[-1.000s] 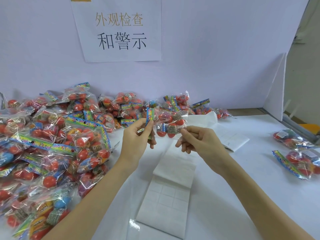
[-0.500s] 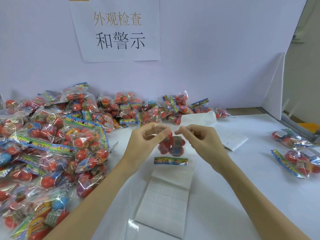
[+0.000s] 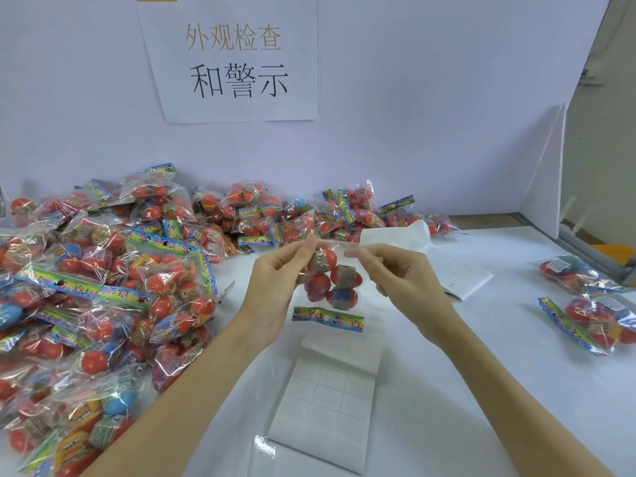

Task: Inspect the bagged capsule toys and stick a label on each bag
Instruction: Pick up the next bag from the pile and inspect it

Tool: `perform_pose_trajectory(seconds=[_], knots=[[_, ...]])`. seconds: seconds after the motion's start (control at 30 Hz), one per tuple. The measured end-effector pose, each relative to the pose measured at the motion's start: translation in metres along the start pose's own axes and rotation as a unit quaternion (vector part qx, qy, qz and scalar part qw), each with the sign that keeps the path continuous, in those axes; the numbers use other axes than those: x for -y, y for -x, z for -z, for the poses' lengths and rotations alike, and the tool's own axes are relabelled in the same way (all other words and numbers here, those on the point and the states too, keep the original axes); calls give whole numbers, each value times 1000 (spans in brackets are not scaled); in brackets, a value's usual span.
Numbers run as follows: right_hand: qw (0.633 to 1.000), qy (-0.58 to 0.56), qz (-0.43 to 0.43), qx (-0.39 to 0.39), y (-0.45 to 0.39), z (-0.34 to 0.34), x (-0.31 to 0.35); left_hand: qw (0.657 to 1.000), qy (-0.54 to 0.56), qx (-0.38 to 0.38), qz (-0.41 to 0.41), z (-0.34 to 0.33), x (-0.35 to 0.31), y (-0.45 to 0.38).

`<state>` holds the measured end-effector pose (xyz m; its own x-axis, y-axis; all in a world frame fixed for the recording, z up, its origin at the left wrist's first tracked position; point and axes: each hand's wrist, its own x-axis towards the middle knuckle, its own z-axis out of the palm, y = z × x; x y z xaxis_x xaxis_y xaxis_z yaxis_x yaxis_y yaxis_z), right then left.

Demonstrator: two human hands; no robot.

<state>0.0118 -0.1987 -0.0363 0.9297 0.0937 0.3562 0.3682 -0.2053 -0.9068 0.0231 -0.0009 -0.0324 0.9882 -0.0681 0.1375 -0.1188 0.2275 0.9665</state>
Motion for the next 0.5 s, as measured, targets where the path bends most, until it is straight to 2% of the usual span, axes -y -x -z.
perform_pose_trajectory(seconds=[0.13,0.27,0.4,0.5], knots=[[997,17,-54,58,-1,1,2,999,47,-19,-4,4,0,-4],[986,-58,-80,136,0,3,-1,999,43,-19,2,7,5,-7],[991,-47,-92,89,-2,2,-1,999,-45,15,5,14,4,-11],[990,2,-86,108,-1,4,-2,997,-67,49,3,15,3,-10]])
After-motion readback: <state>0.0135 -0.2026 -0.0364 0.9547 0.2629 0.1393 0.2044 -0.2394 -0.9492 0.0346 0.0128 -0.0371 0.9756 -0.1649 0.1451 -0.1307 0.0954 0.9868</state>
